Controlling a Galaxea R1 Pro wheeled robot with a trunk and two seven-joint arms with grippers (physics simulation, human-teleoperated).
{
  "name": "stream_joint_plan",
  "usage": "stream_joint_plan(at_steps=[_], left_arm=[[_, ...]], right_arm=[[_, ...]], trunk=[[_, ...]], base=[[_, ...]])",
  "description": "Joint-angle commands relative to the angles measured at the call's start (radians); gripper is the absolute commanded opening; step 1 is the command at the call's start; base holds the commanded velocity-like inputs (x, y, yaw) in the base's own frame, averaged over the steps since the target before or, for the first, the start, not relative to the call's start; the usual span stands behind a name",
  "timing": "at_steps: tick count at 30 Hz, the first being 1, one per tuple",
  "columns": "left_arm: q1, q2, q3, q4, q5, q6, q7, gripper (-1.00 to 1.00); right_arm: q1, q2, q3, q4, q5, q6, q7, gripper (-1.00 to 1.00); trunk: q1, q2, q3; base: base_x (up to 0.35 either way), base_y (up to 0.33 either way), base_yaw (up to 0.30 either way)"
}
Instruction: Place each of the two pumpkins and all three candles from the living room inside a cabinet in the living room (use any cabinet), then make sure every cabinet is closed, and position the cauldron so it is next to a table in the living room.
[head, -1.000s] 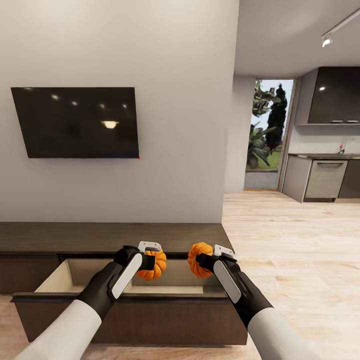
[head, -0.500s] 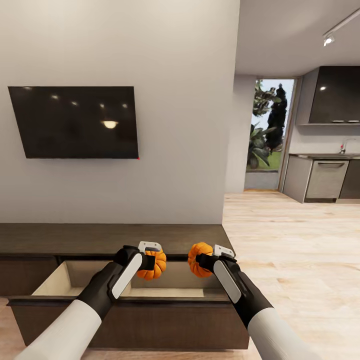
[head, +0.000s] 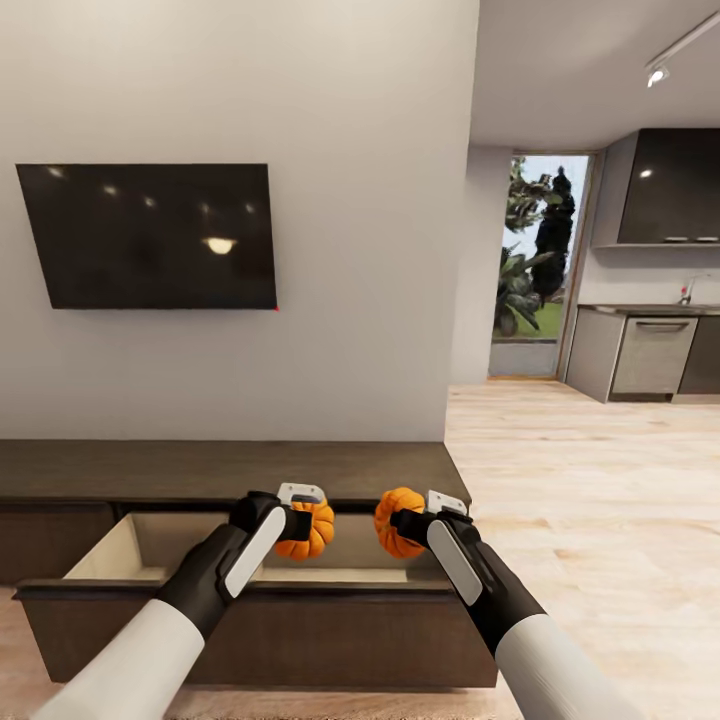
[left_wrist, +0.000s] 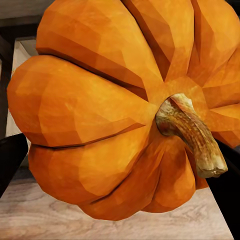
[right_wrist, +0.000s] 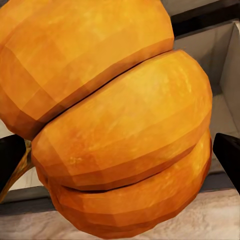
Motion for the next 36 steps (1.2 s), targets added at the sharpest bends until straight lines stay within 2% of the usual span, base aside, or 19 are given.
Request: stream_joint_plan(at_steps=[1, 15, 21, 36], left_arm=[[-0.001, -0.001, -0.002, -0.001, 0.007, 0.003, 0.011, -1.0], [-0.001, -0.005, -0.002, 0.0, 0.009, 0.003, 0.012, -1.0], [-0.001, -0.004, -0.002, 0.0, 0.008, -0.001, 0.015, -1.0], [0.001, -0.004, -0.001, -0.001, 0.009, -0.018, 0.012, -1.0]], right_arm=[[-0.001, 0.0, 0.003, -0.002, -0.01, 0.0, -0.01, -1.0], [-0.006, 0.0, 0.003, -0.001, -0.01, 0.002, -0.012, -1.0], [-0.024, 0.0, 0.003, 0.041, -0.01, -0.001, -0.011, -1.0], [-0.033, 0.001, 0.003, 0.054, -0.01, -0.007, -0.009, -1.0]], trunk=[[0.004, -0.008, -0.004], [0.057, -0.106, -0.048], [0.08, -0.147, -0.067], [0.08, -0.147, -0.067]], base=[[0.0, 0.0, 0.0], [0.0, 0.0, 0.0], [0.0, 0.0, 0.0], [0.044, 0.007, 0.0]])
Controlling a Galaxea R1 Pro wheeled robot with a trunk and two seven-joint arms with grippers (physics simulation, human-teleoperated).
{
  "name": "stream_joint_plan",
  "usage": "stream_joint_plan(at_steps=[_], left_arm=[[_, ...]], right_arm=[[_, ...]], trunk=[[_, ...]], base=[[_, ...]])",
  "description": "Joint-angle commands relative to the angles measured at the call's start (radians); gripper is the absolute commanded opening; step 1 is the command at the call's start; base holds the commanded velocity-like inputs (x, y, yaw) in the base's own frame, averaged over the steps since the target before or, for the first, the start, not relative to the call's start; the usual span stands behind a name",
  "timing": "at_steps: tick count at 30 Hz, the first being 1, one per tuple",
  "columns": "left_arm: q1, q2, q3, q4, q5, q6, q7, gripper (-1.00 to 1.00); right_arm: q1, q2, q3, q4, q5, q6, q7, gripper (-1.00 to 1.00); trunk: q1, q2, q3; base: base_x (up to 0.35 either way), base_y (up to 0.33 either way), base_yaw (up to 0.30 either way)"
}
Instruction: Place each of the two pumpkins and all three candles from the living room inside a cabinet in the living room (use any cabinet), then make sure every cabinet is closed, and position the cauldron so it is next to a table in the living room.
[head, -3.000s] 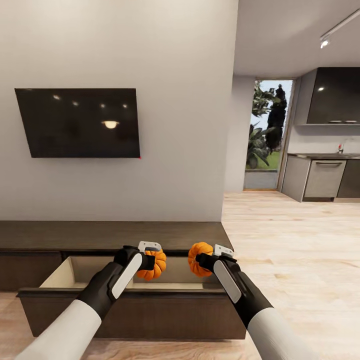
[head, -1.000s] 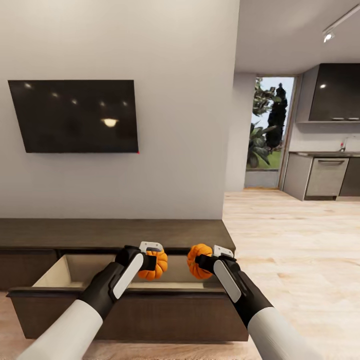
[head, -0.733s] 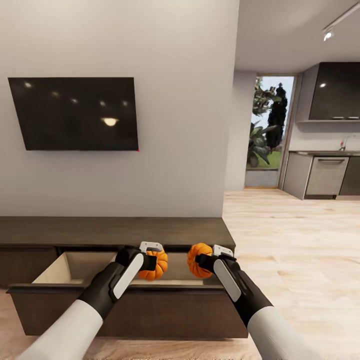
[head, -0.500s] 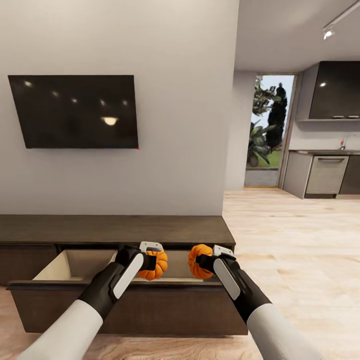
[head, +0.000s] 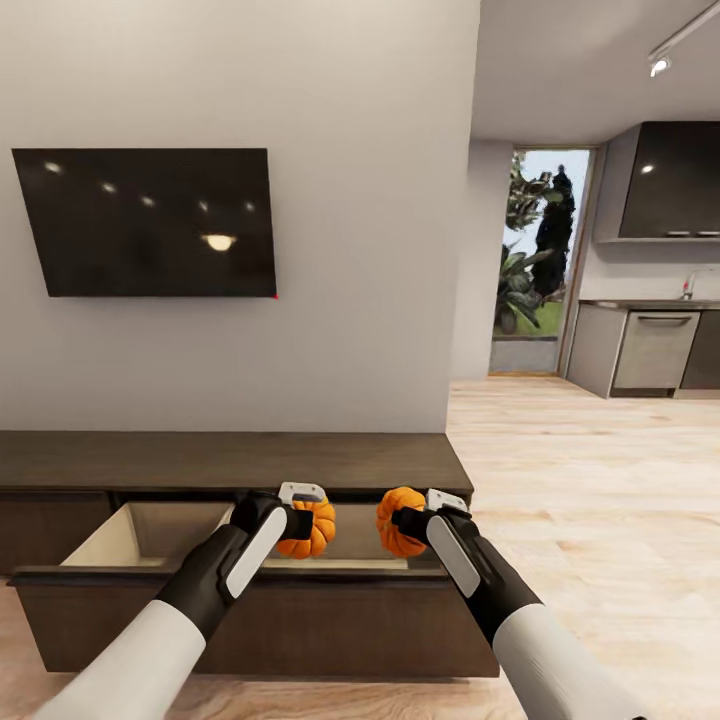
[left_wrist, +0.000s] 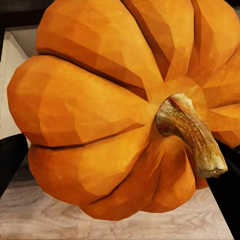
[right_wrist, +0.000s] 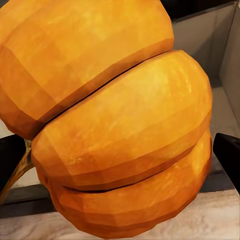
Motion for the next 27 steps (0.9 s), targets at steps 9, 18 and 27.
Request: stream_joint_plan(at_steps=[9, 18, 27], left_arm=[[-0.001, 0.0, -0.002, -0.001, 0.009, 0.001, 0.011, -1.0], [-0.001, 0.0, -0.002, 0.0, 0.009, 0.001, 0.009, -1.0], [-0.001, 0.0, -0.002, -0.001, 0.008, 0.001, 0.01, -1.0]], right_arm=[[-0.001, 0.0, 0.004, -0.001, -0.01, 0.001, -0.01, -1.0], [-0.001, 0.0, 0.005, -0.001, -0.009, 0.001, -0.01, -1.0], [-0.001, 0.0, 0.005, -0.001, -0.009, 0.001, -0.01, -1.0]], trunk=[[0.0, -0.001, -0.001], [0.0, -0.001, -0.001], [0.0, -0.001, -0.001]], base=[[0.164, 0.006, 0.0], [0.151, 0.0, 0.0], [0.074, -0.012, 0.0]])
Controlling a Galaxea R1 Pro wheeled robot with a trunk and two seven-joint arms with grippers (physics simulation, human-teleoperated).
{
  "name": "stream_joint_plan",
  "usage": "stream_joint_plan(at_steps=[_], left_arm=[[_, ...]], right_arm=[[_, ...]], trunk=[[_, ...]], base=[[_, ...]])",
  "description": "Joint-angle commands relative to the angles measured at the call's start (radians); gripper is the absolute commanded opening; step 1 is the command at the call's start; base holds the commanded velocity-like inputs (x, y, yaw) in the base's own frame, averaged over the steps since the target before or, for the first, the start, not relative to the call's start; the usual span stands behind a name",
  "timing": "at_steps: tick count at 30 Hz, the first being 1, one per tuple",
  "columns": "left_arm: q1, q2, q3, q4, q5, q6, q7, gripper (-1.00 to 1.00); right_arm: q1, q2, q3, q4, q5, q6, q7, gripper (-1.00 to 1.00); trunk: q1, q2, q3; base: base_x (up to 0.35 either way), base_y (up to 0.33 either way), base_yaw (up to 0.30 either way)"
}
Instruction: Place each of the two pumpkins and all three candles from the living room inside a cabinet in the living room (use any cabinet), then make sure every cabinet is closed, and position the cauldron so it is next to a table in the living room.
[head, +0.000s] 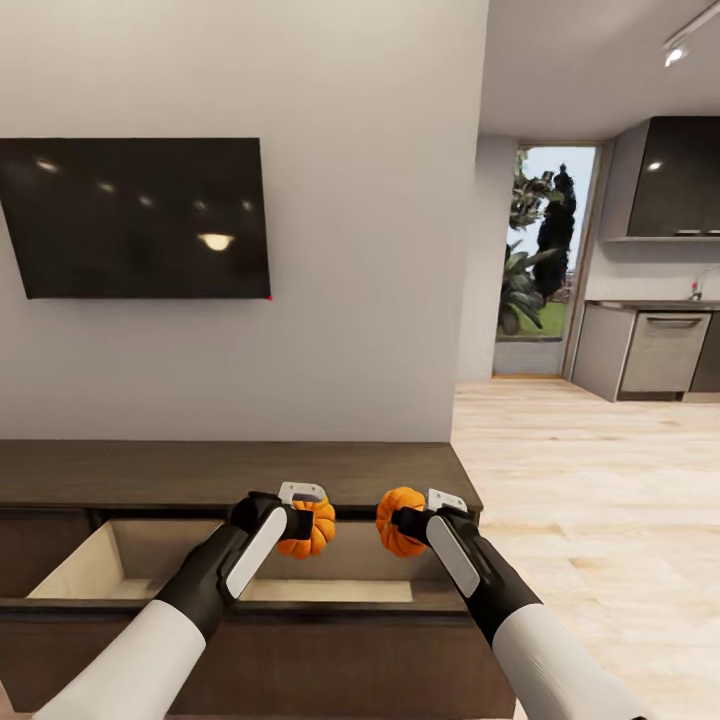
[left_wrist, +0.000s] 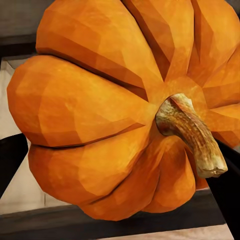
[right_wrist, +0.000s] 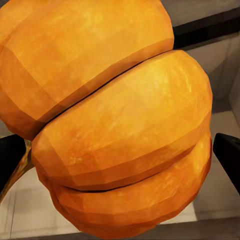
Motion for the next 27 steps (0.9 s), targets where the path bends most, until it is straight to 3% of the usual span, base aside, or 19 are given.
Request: stream_joint_plan(at_steps=[1, 27], left_arm=[[-0.001, 0.0, -0.002, -0.001, 0.01, 0.002, 0.011, -1.0], [-0.004, -0.001, -0.002, 0.042, 0.012, 0.001, 0.006, -1.0]], right_arm=[[-0.001, -0.001, 0.003, -0.001, -0.01, 0.001, -0.01, -1.0], [-0.001, -0.001, 0.003, -0.002, -0.011, 0.004, -0.01, -1.0]], trunk=[[0.0, -0.001, -0.005], [0.012, -0.007, -0.106]], base=[[0.007, -0.002, 0.0], [0.001, 0.0, 0.0]])
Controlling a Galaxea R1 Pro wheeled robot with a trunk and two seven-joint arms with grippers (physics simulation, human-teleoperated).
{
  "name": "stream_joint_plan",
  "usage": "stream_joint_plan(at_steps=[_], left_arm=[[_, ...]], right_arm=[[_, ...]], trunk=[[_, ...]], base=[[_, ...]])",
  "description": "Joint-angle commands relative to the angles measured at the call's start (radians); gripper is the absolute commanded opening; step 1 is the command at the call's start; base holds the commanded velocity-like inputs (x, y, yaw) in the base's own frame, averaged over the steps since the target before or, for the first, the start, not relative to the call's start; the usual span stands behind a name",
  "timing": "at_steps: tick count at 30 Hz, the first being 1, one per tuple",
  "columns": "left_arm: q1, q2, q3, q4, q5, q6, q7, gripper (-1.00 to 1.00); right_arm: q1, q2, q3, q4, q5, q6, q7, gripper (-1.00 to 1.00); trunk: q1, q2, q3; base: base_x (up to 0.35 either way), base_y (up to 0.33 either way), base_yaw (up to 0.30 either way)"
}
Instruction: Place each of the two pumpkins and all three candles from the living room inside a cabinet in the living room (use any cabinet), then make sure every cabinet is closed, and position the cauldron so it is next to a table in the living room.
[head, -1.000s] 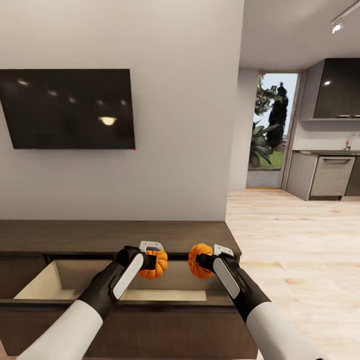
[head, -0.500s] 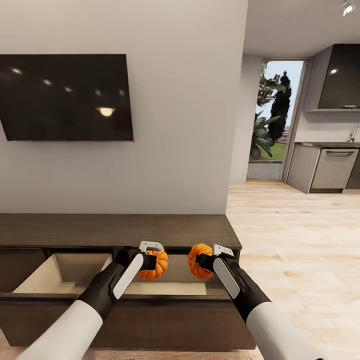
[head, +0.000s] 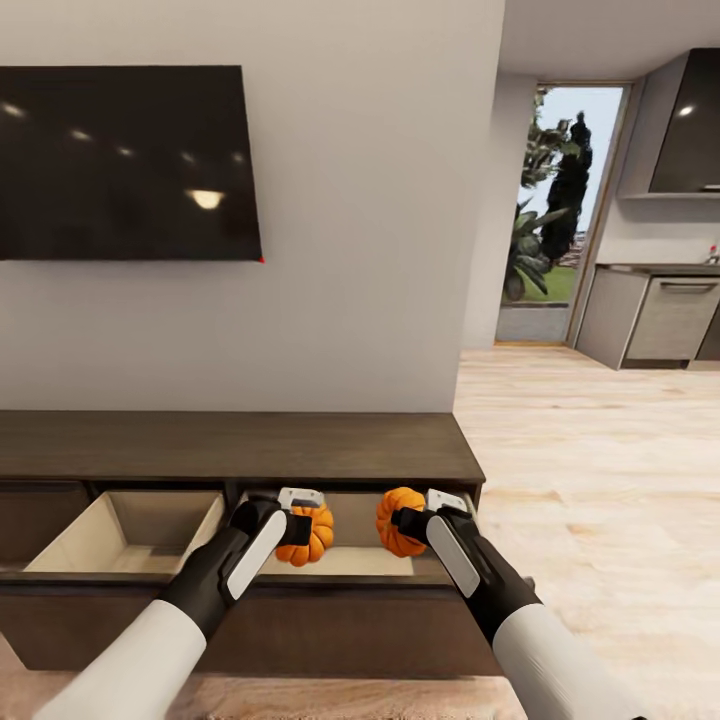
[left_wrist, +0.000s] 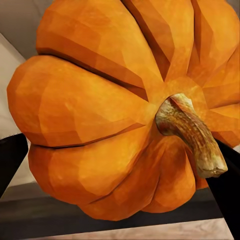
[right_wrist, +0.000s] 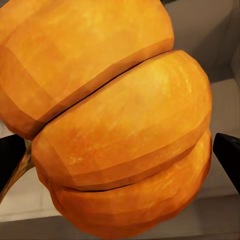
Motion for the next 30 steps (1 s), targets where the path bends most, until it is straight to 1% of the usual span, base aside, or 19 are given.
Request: stream_joint_plan(at_steps=[1, 7, 16, 30], left_arm=[[-0.001, 0.0, -0.002, -0.001, 0.01, 0.001, 0.011, -1.0], [0.0, 0.001, -0.003, -0.001, 0.011, -0.013, 0.01, -1.0], [0.001, 0.001, -0.003, -0.001, 0.012, -0.024, 0.009, -1.0], [0.001, 0.001, -0.003, 0.001, 0.009, -0.024, 0.009, -1.0]], right_arm=[[-0.001, 0.0, 0.003, -0.001, -0.01, 0.0, -0.01, -1.0], [-0.001, 0.0, 0.003, -0.002, -0.011, 0.0, -0.01, -1.0], [-0.001, 0.0, 0.003, -0.002, -0.01, 0.0, -0.01, -1.0], [-0.001, 0.0, 0.008, -0.002, -0.011, 0.004, -0.01, -1.0]], trunk=[[0.0, -0.001, -0.005], [0.003, -0.002, -0.028], [0.003, -0.002, -0.028], [0.003, -0.002, -0.028]], base=[[0.0, 0.0, 0.0], [0.0, 0.0, 0.0], [0.004, 0.0, 0.0], [0.127, 0.0, 0.0]])
